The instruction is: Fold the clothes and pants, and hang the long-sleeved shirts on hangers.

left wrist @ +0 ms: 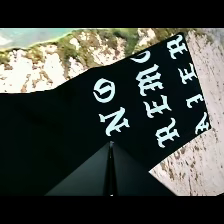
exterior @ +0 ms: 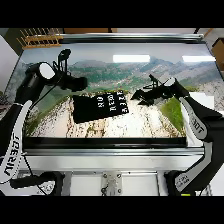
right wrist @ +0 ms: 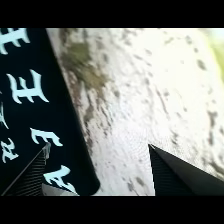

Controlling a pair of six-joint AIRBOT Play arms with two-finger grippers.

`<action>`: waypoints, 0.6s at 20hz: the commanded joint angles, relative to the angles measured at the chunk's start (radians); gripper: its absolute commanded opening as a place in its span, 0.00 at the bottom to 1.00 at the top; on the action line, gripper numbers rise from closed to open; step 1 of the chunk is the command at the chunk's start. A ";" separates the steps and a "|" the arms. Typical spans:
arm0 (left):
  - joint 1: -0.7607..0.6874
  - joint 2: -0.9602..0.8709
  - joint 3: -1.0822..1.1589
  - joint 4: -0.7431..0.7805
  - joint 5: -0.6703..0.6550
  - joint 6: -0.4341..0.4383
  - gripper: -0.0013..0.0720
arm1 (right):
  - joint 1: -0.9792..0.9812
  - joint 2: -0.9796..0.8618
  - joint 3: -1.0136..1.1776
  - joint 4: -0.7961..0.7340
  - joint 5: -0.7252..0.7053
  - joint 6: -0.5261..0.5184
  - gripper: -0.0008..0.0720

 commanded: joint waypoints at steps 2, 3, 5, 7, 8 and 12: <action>-0.022 0.004 -0.015 0.003 0.023 0.002 0.02 | 0.105 -0.095 0.040 0.158 0.005 -0.070 1.00; -0.022 0.004 -0.016 0.003 0.022 0.001 0.02 | 0.138 -0.109 0.059 0.171 0.003 -0.070 1.00; -0.022 0.004 -0.016 0.003 0.021 0.001 0.02 | 0.205 -0.135 0.104 0.186 0.002 -0.071 0.99; -0.022 0.004 -0.016 0.003 0.021 0.001 0.02 | 0.253 -0.148 0.140 0.185 -0.008 -0.110 0.71; -0.022 0.004 -0.016 0.003 0.019 0.001 0.02 | 0.263 -0.147 0.151 0.185 -0.021 -0.137 0.49; -0.022 0.004 -0.016 0.003 0.008 0.001 0.02 | 0.202 -0.091 0.238 0.075 0.027 -0.101 0.03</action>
